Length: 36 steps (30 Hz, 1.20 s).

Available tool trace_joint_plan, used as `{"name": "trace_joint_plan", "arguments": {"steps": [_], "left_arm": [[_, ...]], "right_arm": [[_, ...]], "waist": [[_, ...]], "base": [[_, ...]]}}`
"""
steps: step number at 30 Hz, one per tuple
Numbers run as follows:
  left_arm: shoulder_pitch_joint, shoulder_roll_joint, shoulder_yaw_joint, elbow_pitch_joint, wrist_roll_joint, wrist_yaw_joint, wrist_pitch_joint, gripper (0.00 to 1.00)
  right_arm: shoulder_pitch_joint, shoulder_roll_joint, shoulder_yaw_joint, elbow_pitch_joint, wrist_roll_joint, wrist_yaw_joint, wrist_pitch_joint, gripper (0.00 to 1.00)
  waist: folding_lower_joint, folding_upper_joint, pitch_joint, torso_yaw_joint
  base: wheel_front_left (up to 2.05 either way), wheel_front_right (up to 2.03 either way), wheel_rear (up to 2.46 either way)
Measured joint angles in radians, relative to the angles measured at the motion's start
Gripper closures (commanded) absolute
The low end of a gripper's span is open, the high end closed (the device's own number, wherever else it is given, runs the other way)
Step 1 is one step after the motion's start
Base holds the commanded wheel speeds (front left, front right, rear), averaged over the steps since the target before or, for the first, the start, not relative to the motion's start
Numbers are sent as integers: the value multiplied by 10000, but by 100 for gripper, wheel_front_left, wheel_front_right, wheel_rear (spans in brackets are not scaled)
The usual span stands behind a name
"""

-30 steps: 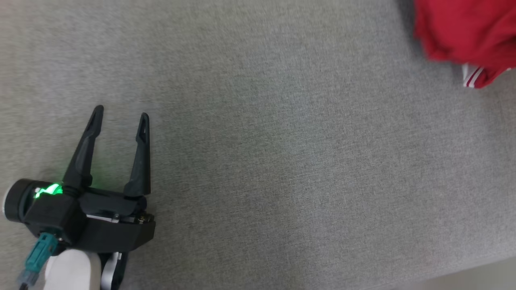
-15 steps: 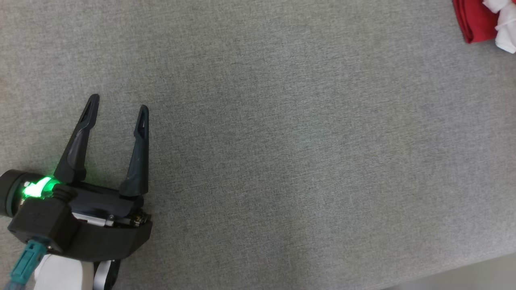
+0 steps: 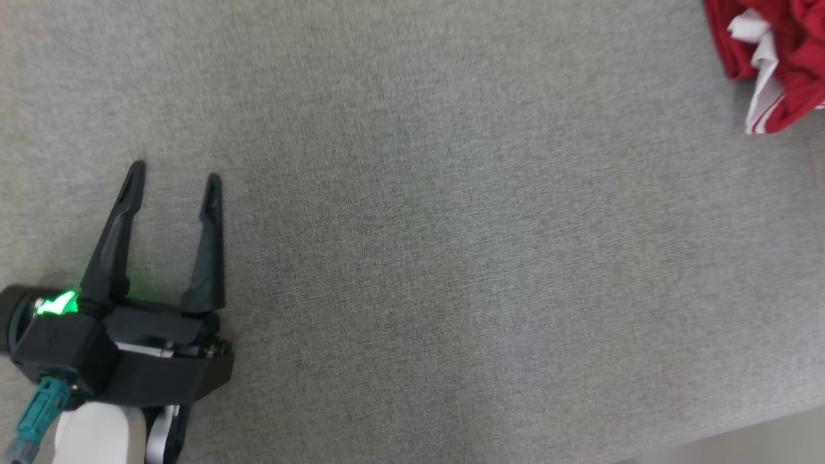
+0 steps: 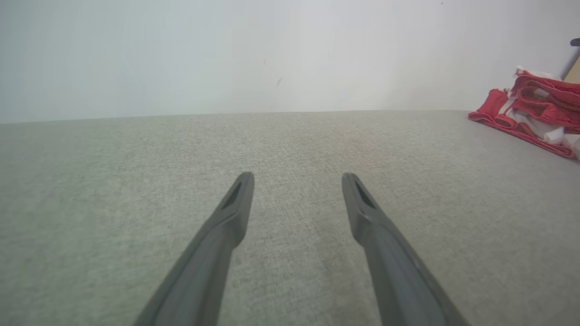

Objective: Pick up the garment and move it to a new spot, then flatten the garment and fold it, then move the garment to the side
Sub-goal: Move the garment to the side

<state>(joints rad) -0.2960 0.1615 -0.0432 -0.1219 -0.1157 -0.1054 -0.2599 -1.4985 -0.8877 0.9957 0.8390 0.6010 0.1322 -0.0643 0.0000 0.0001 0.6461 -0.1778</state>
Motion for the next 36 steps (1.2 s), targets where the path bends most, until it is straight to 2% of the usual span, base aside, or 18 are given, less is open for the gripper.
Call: {"name": "trace_joint_plan", "arguments": {"steps": [7,13,19,24,26,36], "left_arm": [[628,-15,437,662,-186,188,-29,0],[1337,-96,951,905,-420,324,-27,0],[2197,-236,1430,1076,-545,405,-29,0],[2664,-372,1615,1266,-591,368,-31,0],[2827,-433,1689,1379,-593,347,-31,0],[2976,-629,1628,1845,-541,245,-29,0]], "right_arm": [[469,1197,-439,92,50,-2,-1532,0],[1801,2127,-1498,-316,117,-2,-1941,0],[4041,3018,-3221,-1797,-575,-2,-1973,0],[6349,3802,-4961,-3093,-1214,-2,-1975,0],[7731,4312,-5710,-3795,-1630,-2,-1992,0],[11169,6109,-7340,-5528,-2610,-2,-1996,0]], "waist": [[0,0,-897,-48],[-1,0,-1927,-55],[-1,-1,-3019,-33],[-2,-1,-3845,47],[-3,-1,-4268,143],[-2,-1,-5114,698]], "base": [[0,0,0],[0,0,0],[0,0,0],[0,0,0],[0,0,0],[0,0,0]]}}
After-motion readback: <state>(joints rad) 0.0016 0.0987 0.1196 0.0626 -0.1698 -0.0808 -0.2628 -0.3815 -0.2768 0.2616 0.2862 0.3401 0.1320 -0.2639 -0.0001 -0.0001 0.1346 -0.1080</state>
